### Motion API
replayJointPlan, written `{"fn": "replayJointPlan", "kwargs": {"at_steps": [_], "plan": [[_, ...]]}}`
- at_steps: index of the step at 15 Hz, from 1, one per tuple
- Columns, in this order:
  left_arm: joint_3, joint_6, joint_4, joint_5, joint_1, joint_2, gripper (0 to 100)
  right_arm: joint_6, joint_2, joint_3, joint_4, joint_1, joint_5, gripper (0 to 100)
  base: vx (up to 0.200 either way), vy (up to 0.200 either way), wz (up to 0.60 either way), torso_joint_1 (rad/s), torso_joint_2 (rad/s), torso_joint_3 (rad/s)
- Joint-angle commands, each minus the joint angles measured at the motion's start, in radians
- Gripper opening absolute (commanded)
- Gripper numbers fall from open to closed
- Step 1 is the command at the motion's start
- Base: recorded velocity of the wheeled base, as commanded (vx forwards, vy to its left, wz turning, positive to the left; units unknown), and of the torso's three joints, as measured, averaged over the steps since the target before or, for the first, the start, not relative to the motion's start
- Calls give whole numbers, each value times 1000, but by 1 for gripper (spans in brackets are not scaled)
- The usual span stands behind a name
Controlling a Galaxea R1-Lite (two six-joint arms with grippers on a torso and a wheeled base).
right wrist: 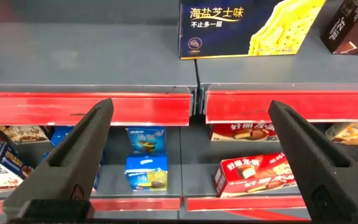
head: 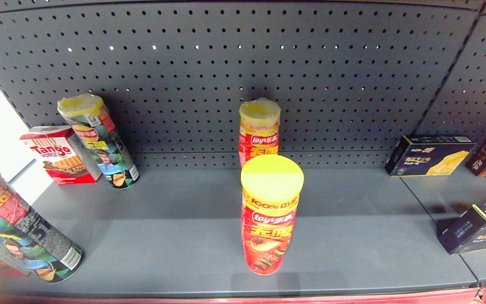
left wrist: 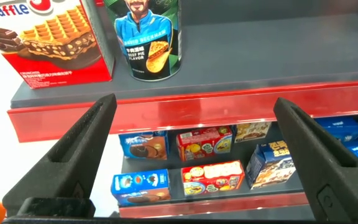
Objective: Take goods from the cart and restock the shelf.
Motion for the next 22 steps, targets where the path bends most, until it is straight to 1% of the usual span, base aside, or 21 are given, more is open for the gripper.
{"fn": "replayJointPlan", "kwargs": {"at_steps": [1,9,13,15,18,21,22], "plan": [[0,-7,0,2,0,1,100,0,1,0,-1,-1,0,100,0,0,0,0,0,0],[0,-1,0,0,0,1,100,0,1,0,-1,0,0,100,0,0,0,0,0,0],[0,-1,0,2,0,1,100,0,1,0,-1,-1,0,100,0,0,0,0,0,0],[0,-10,0,2,0,1,100,0,1,0,-1,0,0,100,0,0,0,0,0,0],[0,-10,0,2,0,1,100,0,1,0,-1,0,0,100,0,0,0,0,0,0],[0,-2,0,-1,0,1,100,0,1,0,-1,0,0,100,0,0,0,0,0,0],[0,-5,0,-1,0,1,100,0,1,0,-1,0,0,100,0,0,0,0,0,0]]}}
